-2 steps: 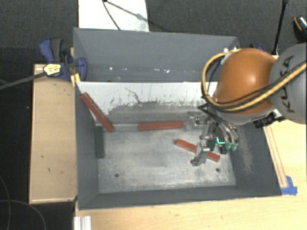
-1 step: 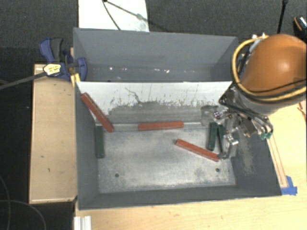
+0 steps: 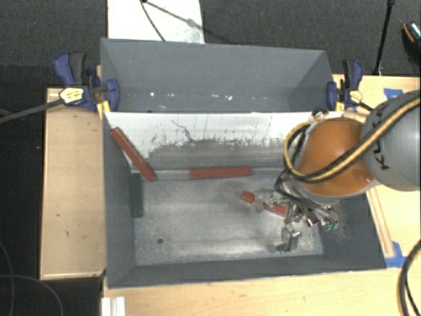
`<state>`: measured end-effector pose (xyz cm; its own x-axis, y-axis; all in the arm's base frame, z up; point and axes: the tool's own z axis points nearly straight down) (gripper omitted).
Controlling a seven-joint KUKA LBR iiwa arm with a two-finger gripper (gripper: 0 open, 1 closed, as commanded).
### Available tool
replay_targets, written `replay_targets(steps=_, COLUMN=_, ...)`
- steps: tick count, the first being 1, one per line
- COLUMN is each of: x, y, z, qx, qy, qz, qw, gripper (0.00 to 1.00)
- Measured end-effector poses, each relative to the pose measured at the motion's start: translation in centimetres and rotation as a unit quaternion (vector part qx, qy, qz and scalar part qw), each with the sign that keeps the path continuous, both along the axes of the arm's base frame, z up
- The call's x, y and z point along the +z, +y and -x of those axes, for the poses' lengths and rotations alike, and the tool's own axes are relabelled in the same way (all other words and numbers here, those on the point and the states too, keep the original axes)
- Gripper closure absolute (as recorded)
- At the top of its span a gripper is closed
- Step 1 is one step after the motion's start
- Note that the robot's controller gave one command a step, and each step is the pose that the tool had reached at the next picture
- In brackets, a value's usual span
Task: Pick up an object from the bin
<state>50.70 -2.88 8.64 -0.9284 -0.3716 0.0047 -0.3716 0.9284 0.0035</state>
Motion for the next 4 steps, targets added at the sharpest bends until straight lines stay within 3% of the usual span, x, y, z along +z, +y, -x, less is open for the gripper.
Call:
replay_targets(steps=1, x=0.2, y=-7.3, z=-7.8, qx=-0.033, qy=-0.0076, qz=0.003, qw=0.9994, gripper=0.00)
replay_targets(steps=2, x=-1.7, y=-3.6, z=-4.7, qx=-0.043, qy=-0.0016, qz=0.000, qw=0.9991, gripper=0.00)
replay_targets(steps=3, x=-1.6, y=-3.8, z=-4.8, qx=-0.045, qy=-0.0039, qz=0.000, qw=0.9990, gripper=1.00)
replay_targets(steps=4, x=13.2, y=-4.1, z=-5.1, qx=-0.005, qy=-0.0086, qz=0.001, qw=0.9999, gripper=1.00)
